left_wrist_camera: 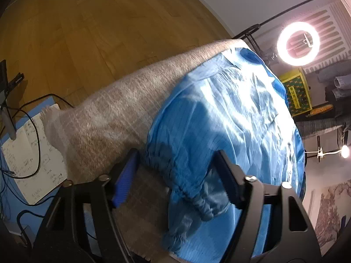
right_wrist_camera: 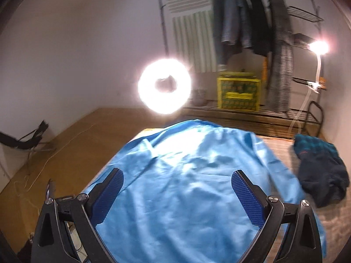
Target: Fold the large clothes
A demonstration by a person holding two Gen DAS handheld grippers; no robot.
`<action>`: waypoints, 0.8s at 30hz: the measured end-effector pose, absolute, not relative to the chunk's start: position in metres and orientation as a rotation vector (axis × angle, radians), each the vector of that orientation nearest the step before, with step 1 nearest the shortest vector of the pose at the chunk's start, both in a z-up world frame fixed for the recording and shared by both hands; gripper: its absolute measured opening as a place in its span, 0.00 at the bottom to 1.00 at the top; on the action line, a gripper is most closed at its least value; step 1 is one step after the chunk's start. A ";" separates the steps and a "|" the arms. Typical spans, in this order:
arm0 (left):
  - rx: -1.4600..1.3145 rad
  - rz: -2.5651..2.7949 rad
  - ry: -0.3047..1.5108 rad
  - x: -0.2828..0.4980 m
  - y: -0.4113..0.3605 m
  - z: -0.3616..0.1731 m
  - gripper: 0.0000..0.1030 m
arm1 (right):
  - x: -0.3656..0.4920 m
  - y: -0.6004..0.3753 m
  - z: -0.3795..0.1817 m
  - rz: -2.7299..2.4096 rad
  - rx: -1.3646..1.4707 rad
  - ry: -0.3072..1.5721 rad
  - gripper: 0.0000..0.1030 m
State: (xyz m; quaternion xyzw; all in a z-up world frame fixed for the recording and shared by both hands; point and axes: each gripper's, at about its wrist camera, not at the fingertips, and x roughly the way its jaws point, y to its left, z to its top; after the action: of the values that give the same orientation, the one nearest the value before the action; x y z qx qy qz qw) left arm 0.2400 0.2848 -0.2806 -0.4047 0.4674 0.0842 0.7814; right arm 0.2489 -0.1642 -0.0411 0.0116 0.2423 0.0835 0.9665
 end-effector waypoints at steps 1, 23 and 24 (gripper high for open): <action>-0.878 0.180 1.009 0.242 0.286 -0.281 0.57 | 0.251 -0.153 -0.046 0.182 0.003 0.488 0.97; -0.299 0.276 0.735 0.256 0.243 -0.149 0.07 | 0.293 -0.158 -0.155 0.225 -0.112 0.769 0.57; -0.259 0.285 0.722 0.257 0.238 -0.144 0.07 | 0.296 -0.160 -0.158 0.235 -0.090 0.789 0.52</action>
State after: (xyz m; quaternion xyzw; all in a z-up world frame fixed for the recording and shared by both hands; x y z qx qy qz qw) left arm 0.2570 0.2385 -0.1440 -0.1259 0.3508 0.1384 0.9176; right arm 0.2962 -0.1595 -0.1580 -0.0438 0.3834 0.1144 0.9154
